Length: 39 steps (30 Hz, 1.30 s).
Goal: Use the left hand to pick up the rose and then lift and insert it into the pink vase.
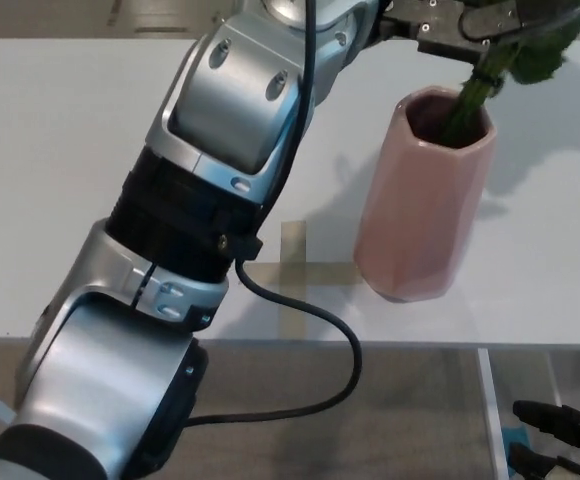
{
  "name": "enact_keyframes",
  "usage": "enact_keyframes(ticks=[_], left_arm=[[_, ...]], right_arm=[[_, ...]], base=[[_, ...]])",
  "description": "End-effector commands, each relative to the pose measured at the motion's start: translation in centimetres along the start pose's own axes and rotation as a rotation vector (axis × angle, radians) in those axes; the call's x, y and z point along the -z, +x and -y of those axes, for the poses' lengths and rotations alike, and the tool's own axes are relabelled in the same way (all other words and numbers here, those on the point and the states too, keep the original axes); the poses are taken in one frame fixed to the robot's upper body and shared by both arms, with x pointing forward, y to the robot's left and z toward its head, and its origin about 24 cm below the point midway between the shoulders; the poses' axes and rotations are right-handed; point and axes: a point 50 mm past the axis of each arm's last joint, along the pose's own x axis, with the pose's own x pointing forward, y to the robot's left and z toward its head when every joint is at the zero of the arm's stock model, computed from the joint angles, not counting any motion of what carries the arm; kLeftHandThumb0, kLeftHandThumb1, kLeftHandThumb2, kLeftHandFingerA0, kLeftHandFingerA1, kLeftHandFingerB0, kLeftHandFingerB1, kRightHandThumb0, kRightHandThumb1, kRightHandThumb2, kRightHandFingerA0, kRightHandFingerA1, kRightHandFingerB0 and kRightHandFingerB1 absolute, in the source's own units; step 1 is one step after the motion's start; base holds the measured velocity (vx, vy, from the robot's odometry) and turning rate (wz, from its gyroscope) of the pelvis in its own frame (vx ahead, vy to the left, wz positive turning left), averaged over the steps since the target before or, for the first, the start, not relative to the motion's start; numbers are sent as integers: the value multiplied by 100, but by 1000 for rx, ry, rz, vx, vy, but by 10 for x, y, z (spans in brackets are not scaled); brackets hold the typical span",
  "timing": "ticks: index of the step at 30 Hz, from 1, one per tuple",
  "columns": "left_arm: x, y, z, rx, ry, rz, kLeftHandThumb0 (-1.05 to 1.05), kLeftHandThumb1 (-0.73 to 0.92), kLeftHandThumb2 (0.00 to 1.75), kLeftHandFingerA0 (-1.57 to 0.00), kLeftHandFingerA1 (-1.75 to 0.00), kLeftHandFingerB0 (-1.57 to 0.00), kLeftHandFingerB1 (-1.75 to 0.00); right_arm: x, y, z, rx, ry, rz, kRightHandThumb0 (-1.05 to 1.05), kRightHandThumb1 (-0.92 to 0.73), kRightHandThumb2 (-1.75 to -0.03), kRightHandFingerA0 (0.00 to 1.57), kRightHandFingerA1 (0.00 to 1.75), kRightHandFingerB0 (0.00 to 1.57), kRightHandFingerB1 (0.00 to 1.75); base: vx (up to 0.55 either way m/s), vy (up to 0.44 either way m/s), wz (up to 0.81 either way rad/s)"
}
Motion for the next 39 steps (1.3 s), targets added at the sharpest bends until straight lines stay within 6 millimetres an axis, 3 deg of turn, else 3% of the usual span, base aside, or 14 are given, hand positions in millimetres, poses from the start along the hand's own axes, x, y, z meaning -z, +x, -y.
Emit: enact_keyframes(ticks=[1,25,33,39], left_arm=[[-1,-3,-4,2,31,26,-87,42,60,0,0,0,0],[-3,-14,-27,17,-48,36,-85,44,59,0,0,0,0],[-17,-31,-46,19,-75,77,-81,45,56,0,0,0,0],[-31,-69,-64,43,-95,172,-75,45,55,0,0,0,-1]], right_arm=[[4,-2,2,1,19,-10,-18,-61,-57,65,53,58,50],[5,-2,0,9,28,-13,-19,-61,-57,65,53,58,50],[9,-3,-2,6,30,-19,-18,-61,-57,65,53,58,50],[19,-8,-4,15,39,-45,-19,-61,-57,66,53,59,50]], base=[[0,0,0],[0,0,0],[0,0,0],[0,0,0]])
